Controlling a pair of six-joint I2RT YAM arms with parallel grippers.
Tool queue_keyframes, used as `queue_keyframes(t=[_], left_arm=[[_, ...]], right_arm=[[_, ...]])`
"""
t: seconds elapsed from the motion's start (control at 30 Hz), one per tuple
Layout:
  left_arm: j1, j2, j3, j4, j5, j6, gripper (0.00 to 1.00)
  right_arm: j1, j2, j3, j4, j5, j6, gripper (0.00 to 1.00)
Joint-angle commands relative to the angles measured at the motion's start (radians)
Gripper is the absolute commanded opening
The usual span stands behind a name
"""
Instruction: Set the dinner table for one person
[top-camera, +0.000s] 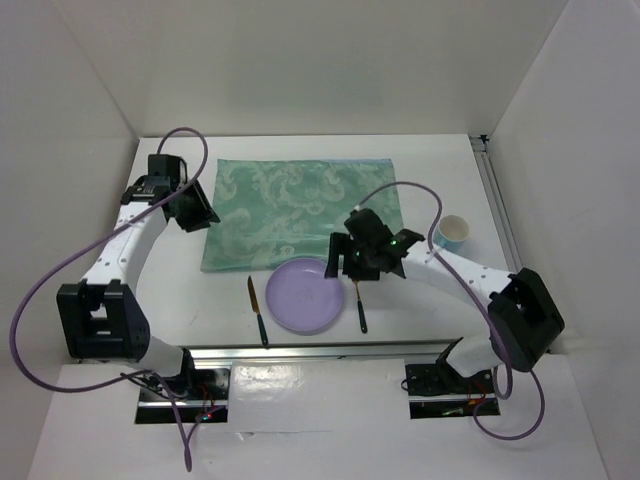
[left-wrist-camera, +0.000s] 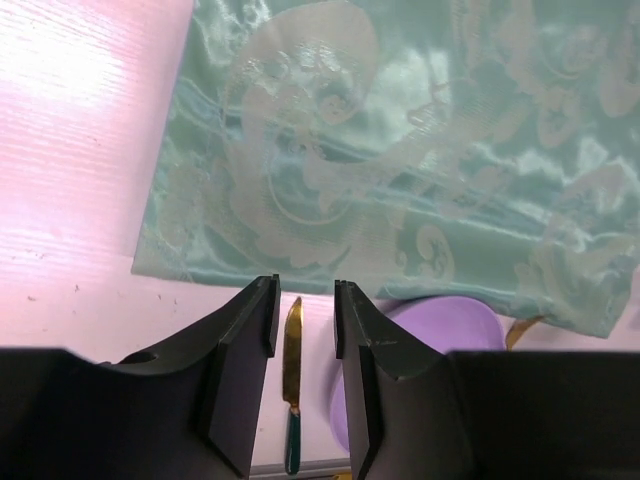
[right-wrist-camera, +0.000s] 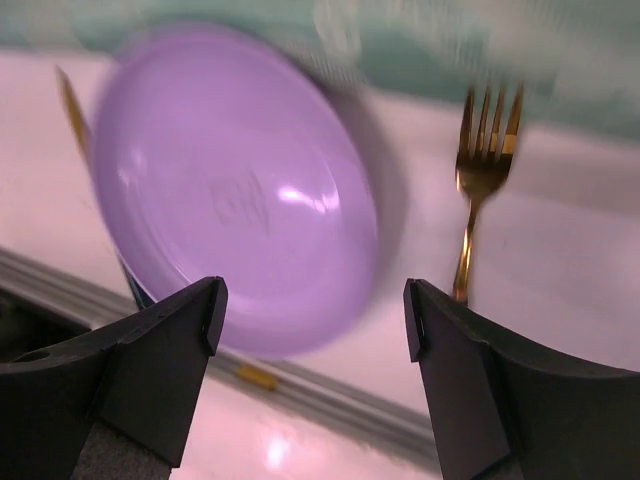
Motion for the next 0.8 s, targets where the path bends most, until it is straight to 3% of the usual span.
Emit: queue_keyframes(t=[0.0,0.23,0.57,0.63,0.67,0.77], left_arm=[[-0.009,-0.096,-0.037,-0.02,0.027,0.017,0.46],[-0.018,-0.147,-0.08,-0.02,0.049,0.008,0.46],[-0.028,-0.176,-0.08,-0.02,0.049,0.008,0.46],[-0.028,-0.176,-0.08,-0.029,0.049,0.008,0.46],[-0.028,-0.176,-0.071,-0.029,0.049,0.008,0.46],[-0.028,-0.176,-0.06,-0.038,0.049,0.008,0.46]], right_arm=[[0.07,-0.057,-0.102,-0.05,0.01,0.111,0.84],[0.098,0.019,-0.127,0.005,-0.016,0.12,0.77],[0.107,0.136,-0.154,0.138,-0.046,0.091,0.58],[0.107,0.16,-0.145,0.138,-0.046,0.1,0.5],[0.107,0.174,-0.145,0.138,-0.046,0.1,0.4],[0.107,0.156,-0.134,0.1,-0.02,0.109,0.21]])
